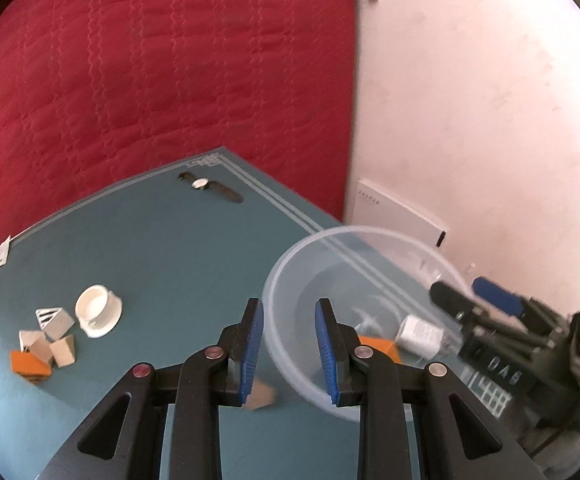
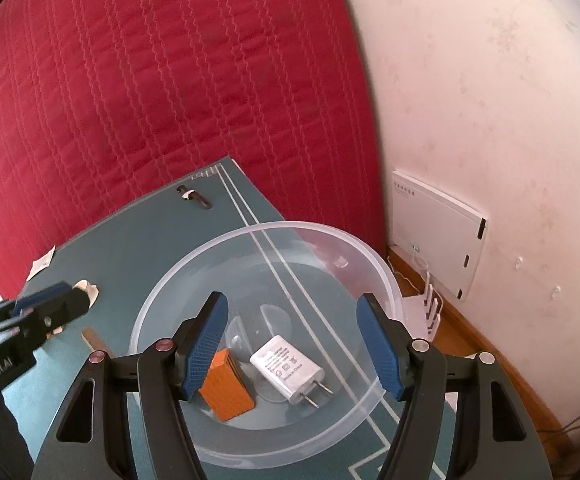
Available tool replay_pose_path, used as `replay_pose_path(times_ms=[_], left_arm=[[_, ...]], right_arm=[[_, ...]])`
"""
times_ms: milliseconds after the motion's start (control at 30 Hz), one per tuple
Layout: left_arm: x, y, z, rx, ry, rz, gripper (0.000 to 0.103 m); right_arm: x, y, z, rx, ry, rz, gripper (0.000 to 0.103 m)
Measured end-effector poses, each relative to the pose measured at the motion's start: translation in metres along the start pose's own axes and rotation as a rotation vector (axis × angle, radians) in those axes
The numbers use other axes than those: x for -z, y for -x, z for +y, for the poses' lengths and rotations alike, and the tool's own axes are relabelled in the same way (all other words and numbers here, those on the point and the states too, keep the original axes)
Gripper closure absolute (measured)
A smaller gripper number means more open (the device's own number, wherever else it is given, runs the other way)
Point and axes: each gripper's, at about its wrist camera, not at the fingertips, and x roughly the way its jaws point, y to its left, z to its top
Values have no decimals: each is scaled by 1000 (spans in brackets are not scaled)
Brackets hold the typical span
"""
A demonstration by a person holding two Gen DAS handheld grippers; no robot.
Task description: Organize rigid objects
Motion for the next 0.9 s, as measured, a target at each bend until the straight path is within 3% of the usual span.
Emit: replay_pose_path(times_ms=[233, 300, 333, 533, 767, 900], left_arm=[[-7, -5, 12, 17, 48, 11, 71], [-3, -10, 30, -2, 99, 35, 50], [0, -12, 36, -10, 120, 43, 45], [35, -22, 73, -56, 217, 114, 31], [68, -30, 71, -27, 185, 185, 15], [78, -35, 62, -42, 138, 205, 15]], right_arm=[[0, -1, 0, -5, -9, -3, 35], [0, -1, 0, -7, -9, 0, 35], [0, -1, 1, -10, -9, 8, 35], [1, -2, 5, -8, 3, 16, 35], [6, -2, 9, -4, 11, 31, 35], [6, -2, 9, -2, 11, 30, 35]])
